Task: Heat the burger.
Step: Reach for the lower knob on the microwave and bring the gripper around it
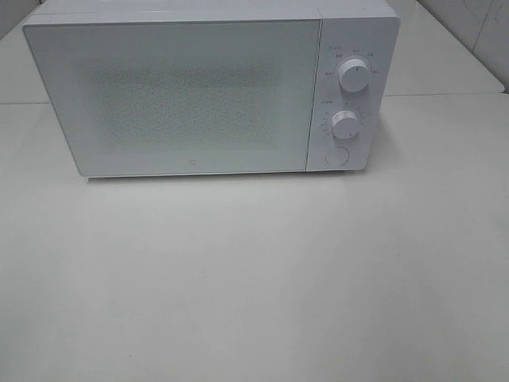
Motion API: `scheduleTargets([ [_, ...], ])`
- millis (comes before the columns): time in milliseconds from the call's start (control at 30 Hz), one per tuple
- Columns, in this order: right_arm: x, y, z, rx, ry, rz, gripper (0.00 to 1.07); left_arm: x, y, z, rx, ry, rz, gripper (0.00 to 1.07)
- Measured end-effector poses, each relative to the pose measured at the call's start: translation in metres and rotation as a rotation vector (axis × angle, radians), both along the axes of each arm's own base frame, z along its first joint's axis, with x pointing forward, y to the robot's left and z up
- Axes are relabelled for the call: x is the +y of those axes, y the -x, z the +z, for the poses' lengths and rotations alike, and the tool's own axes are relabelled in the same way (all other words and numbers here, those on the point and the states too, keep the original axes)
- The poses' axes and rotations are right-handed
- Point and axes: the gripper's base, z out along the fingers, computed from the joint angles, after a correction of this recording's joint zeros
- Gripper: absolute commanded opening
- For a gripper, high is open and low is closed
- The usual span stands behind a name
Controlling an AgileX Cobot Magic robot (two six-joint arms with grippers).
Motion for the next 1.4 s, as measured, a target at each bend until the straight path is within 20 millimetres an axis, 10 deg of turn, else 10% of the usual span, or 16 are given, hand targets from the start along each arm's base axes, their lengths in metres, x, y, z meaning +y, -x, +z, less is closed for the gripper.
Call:
scheduleTargets([
  [733,0.014,-0.136,-0.035,-0.101,-0.014,0.063,0.56,0.0,0.0,0.0,0.0,0.0,0.0,0.0],
  [1400,0.022,-0.202,-0.099,-0.221,-0.051,0.098,0.56,0.0,0.0,0.0,0.0,0.0,0.0,0.0],
])
